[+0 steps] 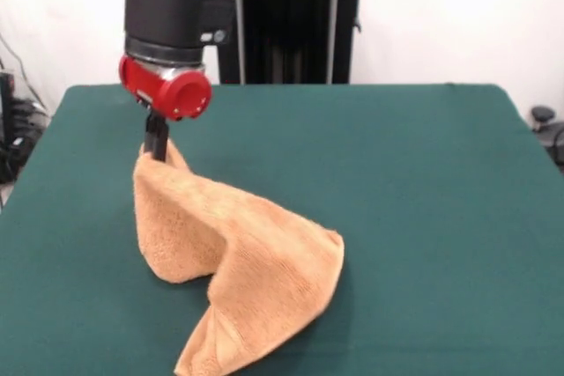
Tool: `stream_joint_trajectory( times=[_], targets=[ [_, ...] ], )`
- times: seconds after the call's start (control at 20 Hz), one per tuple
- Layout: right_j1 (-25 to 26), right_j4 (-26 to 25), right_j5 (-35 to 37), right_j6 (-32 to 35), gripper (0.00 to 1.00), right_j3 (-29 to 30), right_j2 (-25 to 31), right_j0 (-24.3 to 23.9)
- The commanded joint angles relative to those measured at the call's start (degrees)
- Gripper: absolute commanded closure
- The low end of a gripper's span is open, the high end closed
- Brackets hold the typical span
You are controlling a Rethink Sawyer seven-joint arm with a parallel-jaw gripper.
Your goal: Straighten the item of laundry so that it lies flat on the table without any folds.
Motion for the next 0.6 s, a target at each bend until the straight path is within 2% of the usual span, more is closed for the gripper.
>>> stream_joint_trajectory(
  times=[0.05, 0.25, 0.45, 0.6],
  targets=[
    [2.5, -1.7, -2.0, 13.6, 1.00, 11.1, 9.5, 1.9],
    [3.0, 2.4, 3.4, 14.4, 1.00, 9.8, 3.6, 7.2],
    [2.0, 5.2, 6.7, 16.8, 1.00, 11.0, 1.7, 9.5],
    [1.1, 7.9, 8.8, 19.2, 1.00, 10.5, -3.4, 15.3]
  ],
)
